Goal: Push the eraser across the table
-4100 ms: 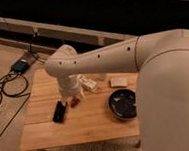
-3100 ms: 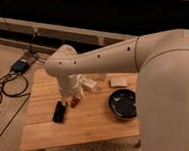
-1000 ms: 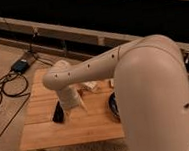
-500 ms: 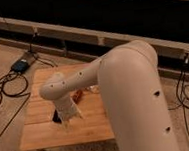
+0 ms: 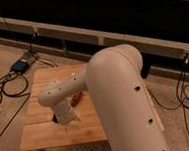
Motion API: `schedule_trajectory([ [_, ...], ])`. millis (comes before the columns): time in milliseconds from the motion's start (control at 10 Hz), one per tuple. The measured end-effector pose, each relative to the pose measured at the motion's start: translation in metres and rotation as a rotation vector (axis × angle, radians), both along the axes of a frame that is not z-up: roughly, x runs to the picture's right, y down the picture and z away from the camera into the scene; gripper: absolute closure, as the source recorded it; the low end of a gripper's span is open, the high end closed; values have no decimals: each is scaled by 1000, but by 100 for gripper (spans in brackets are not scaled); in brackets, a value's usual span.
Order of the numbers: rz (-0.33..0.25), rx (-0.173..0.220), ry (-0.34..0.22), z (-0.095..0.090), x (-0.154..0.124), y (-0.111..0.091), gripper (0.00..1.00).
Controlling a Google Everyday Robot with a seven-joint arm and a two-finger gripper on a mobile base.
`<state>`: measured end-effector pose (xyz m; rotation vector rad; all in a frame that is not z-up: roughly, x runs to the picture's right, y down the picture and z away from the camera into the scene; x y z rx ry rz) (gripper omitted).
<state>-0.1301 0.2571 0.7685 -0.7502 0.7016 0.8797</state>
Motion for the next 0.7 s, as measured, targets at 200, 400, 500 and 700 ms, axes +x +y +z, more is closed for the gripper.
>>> schedule_trajectory([
  [200,-4,14,-20,14,-8,-4,35],
  [400,-11,25,-41,28,-15,-8,35],
  [500,-17,32,-54,35,-20,-10,35],
  [700,-26,50,-77,51,-29,-17,35],
])
